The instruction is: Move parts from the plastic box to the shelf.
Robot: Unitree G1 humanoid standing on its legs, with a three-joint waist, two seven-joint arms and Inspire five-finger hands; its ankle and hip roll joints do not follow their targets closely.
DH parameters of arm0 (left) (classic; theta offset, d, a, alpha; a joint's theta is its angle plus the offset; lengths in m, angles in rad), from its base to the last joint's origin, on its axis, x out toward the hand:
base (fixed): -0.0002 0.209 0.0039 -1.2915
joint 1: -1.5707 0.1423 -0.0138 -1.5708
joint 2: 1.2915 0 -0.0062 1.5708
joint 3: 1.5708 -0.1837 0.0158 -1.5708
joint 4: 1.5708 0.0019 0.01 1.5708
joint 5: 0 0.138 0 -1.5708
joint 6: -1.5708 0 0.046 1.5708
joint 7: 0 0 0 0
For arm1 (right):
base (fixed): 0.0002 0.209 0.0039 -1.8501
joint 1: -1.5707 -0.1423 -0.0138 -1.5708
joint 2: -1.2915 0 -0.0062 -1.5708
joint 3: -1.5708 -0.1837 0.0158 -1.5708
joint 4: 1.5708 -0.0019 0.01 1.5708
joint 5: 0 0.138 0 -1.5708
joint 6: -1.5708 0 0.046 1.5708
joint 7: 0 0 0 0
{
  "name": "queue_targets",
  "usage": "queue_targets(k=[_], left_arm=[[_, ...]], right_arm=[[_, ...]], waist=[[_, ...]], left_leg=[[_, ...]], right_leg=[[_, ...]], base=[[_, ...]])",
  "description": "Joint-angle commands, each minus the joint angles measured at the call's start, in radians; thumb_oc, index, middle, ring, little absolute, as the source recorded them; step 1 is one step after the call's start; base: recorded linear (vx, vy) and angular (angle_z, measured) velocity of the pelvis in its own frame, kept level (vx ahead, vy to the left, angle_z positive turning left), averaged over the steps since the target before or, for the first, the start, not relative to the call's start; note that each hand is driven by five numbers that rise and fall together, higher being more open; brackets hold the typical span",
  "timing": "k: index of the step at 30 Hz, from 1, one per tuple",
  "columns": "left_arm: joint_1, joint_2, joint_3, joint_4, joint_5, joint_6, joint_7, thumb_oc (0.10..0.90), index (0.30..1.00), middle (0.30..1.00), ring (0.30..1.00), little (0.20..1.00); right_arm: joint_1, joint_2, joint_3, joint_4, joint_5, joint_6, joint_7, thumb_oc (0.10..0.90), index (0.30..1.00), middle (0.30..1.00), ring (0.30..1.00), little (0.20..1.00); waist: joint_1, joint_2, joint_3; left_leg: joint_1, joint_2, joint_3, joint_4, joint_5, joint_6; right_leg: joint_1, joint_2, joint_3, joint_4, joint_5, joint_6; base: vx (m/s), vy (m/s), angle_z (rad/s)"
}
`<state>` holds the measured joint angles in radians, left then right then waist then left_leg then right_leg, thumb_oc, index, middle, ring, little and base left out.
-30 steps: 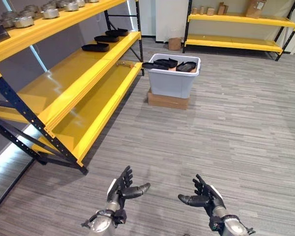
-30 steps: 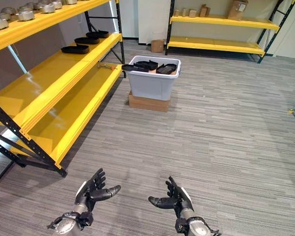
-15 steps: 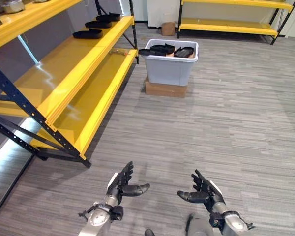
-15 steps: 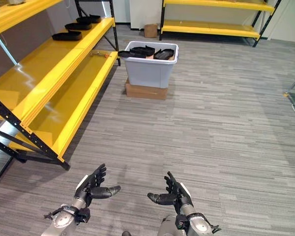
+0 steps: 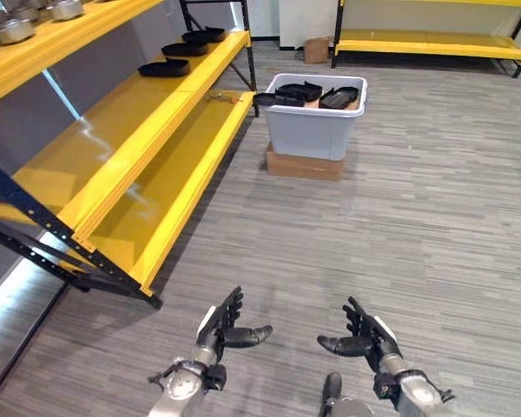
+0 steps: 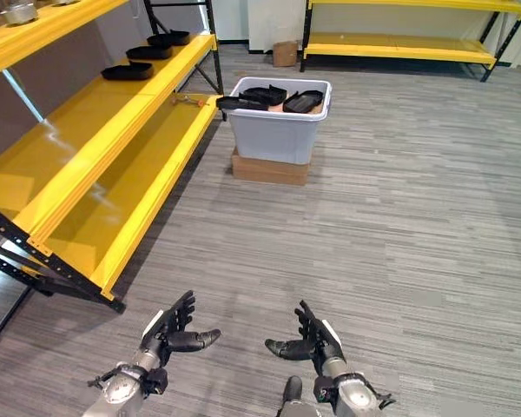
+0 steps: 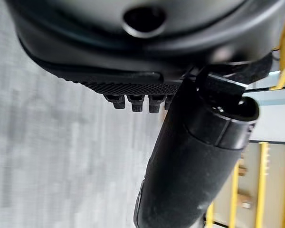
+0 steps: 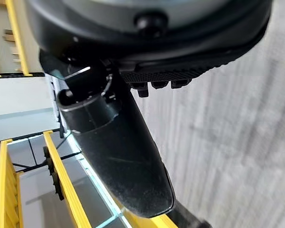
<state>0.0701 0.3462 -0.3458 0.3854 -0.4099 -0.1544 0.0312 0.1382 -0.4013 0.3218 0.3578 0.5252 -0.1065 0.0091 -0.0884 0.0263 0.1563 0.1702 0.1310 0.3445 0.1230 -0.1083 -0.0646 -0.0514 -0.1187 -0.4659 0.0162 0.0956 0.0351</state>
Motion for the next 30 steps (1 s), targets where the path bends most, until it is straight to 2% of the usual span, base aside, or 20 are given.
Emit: queue_targets(k=[1, 3, 5, 7, 8, 9, 10, 11, 12, 13, 14, 16, 19, 22, 23, 25, 26, 27, 28, 30], left_arm=[[-0.054, 0.022, 0.024, -0.073, -0.013, -0.089, -0.006, 0.9, 1.0, 1.0, 1.0, 1.0], [-0.044, 0.028, 0.026, -0.08, -0.03, -0.088, -0.013, 0.9, 1.0, 1.0, 1.0, 1.0], [-0.044, 0.032, 0.02, -0.081, -0.022, -0.086, -0.014, 0.9, 1.0, 1.0, 1.0, 1.0], [-0.044, 0.033, 0.019, -0.082, -0.022, -0.081, -0.014, 0.9, 1.0, 1.0, 1.0, 1.0], [-0.042, 0.033, 0.018, -0.083, -0.021, -0.082, -0.014, 0.9, 1.0, 1.0, 1.0, 1.0], [-0.04, 0.033, 0.017, -0.082, -0.016, -0.084, -0.013, 0.9, 1.0, 1.0, 1.0, 1.0], [-0.036, 0.032, 0.018, -0.081, -0.008, -0.084, -0.008, 0.9, 1.0, 1.0, 1.0, 1.0], [-0.035, 0.032, 0.018, -0.081, -0.007, -0.084, -0.008, 0.9, 1.0, 1.0, 1.0, 1.0], [-0.027, 0.027, 0.026, -0.084, 0.001, -0.082, -0.004, 0.9, 1.0, 1.0, 1.0, 1.0], [-0.024, 0.025, 0.028, -0.082, 0.006, -0.083, -0.001, 0.9, 1.0, 1.0, 1.0, 1.0], [-0.018, 0.023, 0.034, -0.085, 0.002, -0.084, -0.003, 0.9, 1.0, 1.0, 1.0, 1.0], [-0.01, 0.025, 0.043, -0.085, 0.0, -0.084, -0.007, 0.9, 1.0, 1.0, 1.0, 1.0], [-0.007, 0.032, 0.043, -0.082, -0.001, -0.084, -0.011, 0.9, 1.0, 1.0, 1.0, 1.0], [-0.004, 0.047, 0.049, -0.089, -0.001, -0.086, -0.009, 0.9, 1.0, 1.0, 1.0, 1.0], [-0.01, 0.053, 0.046, -0.088, -0.005, -0.088, -0.005, 0.9, 1.0, 1.0, 1.0, 1.0], [-0.017, 0.062, 0.044, -0.093, -0.007, -0.089, 0.002, 0.9, 1.0, 1.0, 1.0, 1.0], [-0.017, 0.062, 0.044, -0.093, -0.007, -0.089, 0.002, 0.9, 1.0, 1.0, 1.0, 1.0], [-0.022, 0.066, 0.041, -0.097, -0.007, -0.089, 0.003, 0.9, 1.0, 1.0, 1.0, 1.0], [-0.029, 0.073, 0.037, -0.098, 0.005, -0.087, 0.01, 0.9, 1.0, 1.0, 1.0, 1.0], [-0.036, 0.079, 0.029, -0.103, 0.014, -0.083, 0.012, 0.9, 1.0, 1.0, 1.0, 1.0]], right_arm=[[-0.044, 0.001, -0.006, -0.075, 0.053, -0.097, 0.004, 0.9, 1.0, 1.0, 1.0, 1.0], [-0.046, -0.014, -0.007, -0.08, 0.061, -0.099, 0.006, 0.9, 1.0, 1.0, 1.0, 1.0], [-0.046, -0.018, -0.01, -0.081, 0.058, -0.099, -0.001, 0.9, 1.0, 1.0, 1.0, 1.0], [-0.043, -0.019, -0.013, -0.073, 0.059, -0.104, -0.009, 0.9, 1.0, 1.0, 1.0, 1.0], [-0.04, -0.019, -0.018, -0.072, 0.058, -0.108, -0.011, 0.9, 1.0, 1.0, 1.0, 1.0], [-0.038, -0.019, -0.02, -0.071, 0.052, -0.111, -0.014, 0.9, 1.0, 1.0, 1.0, 1.0], [-0.037, -0.019, -0.022, -0.07, 0.046, -0.113, -0.015, 0.9, 1.0, 1.0, 1.0, 1.0], [-0.037, -0.019, -0.022, -0.07, 0.045, -0.114, -0.015, 0.9, 1.0, 1.0, 1.0, 1.0], [-0.038, -0.022, -0.021, -0.057, 0.035, -0.114, -0.015, 0.9, 1.0, 1.0, 1.0, 1.0], [-0.041, -0.025, -0.016, -0.049, 0.029, -0.116, -0.017, 0.9, 1.0, 1.0, 1.0, 1.0], [-0.039, -0.029, -0.018, -0.049, 0.028, -0.115, -0.014, 0.9, 1.0, 1.0, 1.0, 1.0], [-0.032, -0.028, -0.016, -0.045, 0.024, -0.105, -0.004, 0.9, 1.0, 1.0, 1.0, 1.0], [-0.031, -0.022, -0.015, -0.05, 0.025, -0.099, 0.001, 0.9, 1.0, 1.0, 1.0, 1.0], [-0.037, -0.004, -0.007, -0.056, 0.023, -0.094, 0.006, 0.9, 1.0, 1.0, 1.0, 1.0], [-0.044, 0.008, 0.0, -0.058, 0.021, -0.09, 0.007, 0.9, 1.0, 1.0, 1.0, 1.0], [-0.056, 0.016, 0.008, -0.06, 0.008, -0.088, 0.008, 0.9, 1.0, 1.0, 1.0, 1.0], [-0.057, 0.016, 0.008, -0.06, 0.007, -0.088, 0.008, 0.9, 1.0, 1.0, 1.0, 1.0], [-0.06, 0.021, 0.01, -0.06, 0.006, -0.086, 0.008, 0.9, 1.0, 1.0, 1.0, 1.0], [-0.07, 0.034, 0.02, -0.054, -0.005, -0.085, 0.009, 0.9, 1.0, 1.0, 1.0, 1.0], [-0.067, 0.041, 0.028, -0.057, -0.013, -0.084, 0.009, 0.9, 1.0, 1.0, 1.0, 1.0]], waist=[[0.007, -0.034, -0.014], [0.035, -0.051, 0.015], [0.044, -0.058, 0.032], [0.041, -0.067, 0.032], [0.04, -0.07, 0.027], [0.04, -0.071, 0.023], [0.044, -0.071, 0.021], [0.044, -0.074, 0.019], [0.046, -0.057, 0.012], [0.05, -0.051, 0.012], [0.05, -0.045, 0.009], [0.053, -0.037, -0.001], [0.058, -0.039, -0.019], [0.066, -0.051, -0.026], [0.073, -0.059, -0.031], [0.079, -0.06, -0.033], [0.08, -0.062, -0.034], [0.081, -0.061, -0.033], [0.078, -0.058, -0.024], [0.065, -0.054, -0.011]], left_leg=[[-0.076, 0.043, 0.019, 0.292, 0.055, -0.061], [-0.162, 0.074, -0.021, 0.487, 0.164, -0.117], [-0.224, 0.08, -0.05, 0.525, 0.179, -0.125], [-0.265, 0.15, -0.005, 0.43, 0.189, -0.111], [-0.268, 0.174, 0.013, 0.346, 0.166, -0.093], [-0.273, 0.173, 0.019, 0.266, 0.151, -0.079], [-0.285, 0.169, 0.02, 0.165, 0.161, -0.073], [-0.278, 0.162, 0.024, 0.149, 0.169, -0.071], [-0.278, 0.192, 0.017, -0.033, 0.271, -0.095], [-0.281, 0.206, 0.016, -0.115, 0.321, -0.105], [-0.268, 0.215, 0.019, -0.15, 0.345, -0.112], [-0.238, 0.203, 0.026, -0.17, 0.33, -0.111], [-0.217, 0.18, 0.035, -0.187, 0.327, -0.107], [-0.215, 0.14, 0.048, -0.139, 0.286, -0.083], [-0.225, 0.116, 0.061, -0.108, 0.253, -0.061], [-0.221, 0.079, 0.063, -0.099, 0.218, -0.03], [-0.221, 0.076, 0.064, -0.098, 0.217, -0.029], [-0.212, 0.057, 0.065, -0.101, 0.201, -0.014], [-0.198, 0.019, 0.069, -0.105, 0.174, 0.022], [-0.173, -0.019, 0.067, -0.113, 0.151, 0.052]], right_leg=[[0.016, -0.016, 0.034, 0.01, -0.069, 0.036], [0.08, 0.014, 0.035, -0.02, -0.111, -0.013], [0.113, 0.021, 0.032, -0.044, -0.12, -0.023], [0.133, 0.015, 0.014, -0.064, -0.12, -0.013], [0.14, 0.012, 0.011, -0.069, -0.124, -0.002], [0.143, 0.008, 0.019, -0.07, -0.129, 0.005], [0.148, 0.004, 0.029, -0.071, -0.133, 0.014], [0.147, -0.001, 0.029, -0.07, -0.133, 0.015], [0.163, 0.006, 0.045, -0.076, -0.143, 0.029], [0.174, 0.007, 0.052, -0.081, -0.152, 0.034], [0.182, 0.007, 0.059, -0.081, -0.154, 0.039], [0.205, 0.01, 0.07, -0.083, -0.16, 0.046], [0.216, -0.001, 0.082, -0.077, -0.164, 0.05], [0.22, -0.037, 0.1, -0.033, -0.174, 0.059], [0.22, -0.068, 0.095, -0.002, -0.18, 0.072], [0.203, -0.106, 0.099, 0.063, -0.183, 0.09], [0.2, -0.109, 0.101, 0.068, -0.185, 0.092], [0.184, -0.127, 0.105, 0.114, -0.186, 0.1], [0.117, -0.171, 0.124, 0.267, -0.152, 0.124], [0.064, -0.2, 0.145, 0.4, -0.073, 0.153]], base=[[0.1, -0.194, -0.06], [0.14, -0.205, -0.13], [0.12, -0.11, -0.18], [0.14, 0.002, 0.02], [0.18, 0.085, 0.24], [0.19, 0.137, 0.2], [0.13, 0.106, 0.09], [0.22, 0.2, -0.01], [0.24, 0.21, -0.15], [0.31, 0.254, -0.26], [0.25, 0.166, -0.34], [0.2, 0.118, -0.34], [0.21, 0.151, -0.55], [0.26, 0.224, -0.22], [0.26, 0.268, -0.02], [0.21, 0.243, 0.06], [0.13, 0.179, 0.08], [0.16, 0.263, 0.01], [0.2, 0.327, -0.01], [0.16, 0.282, 0.09]])
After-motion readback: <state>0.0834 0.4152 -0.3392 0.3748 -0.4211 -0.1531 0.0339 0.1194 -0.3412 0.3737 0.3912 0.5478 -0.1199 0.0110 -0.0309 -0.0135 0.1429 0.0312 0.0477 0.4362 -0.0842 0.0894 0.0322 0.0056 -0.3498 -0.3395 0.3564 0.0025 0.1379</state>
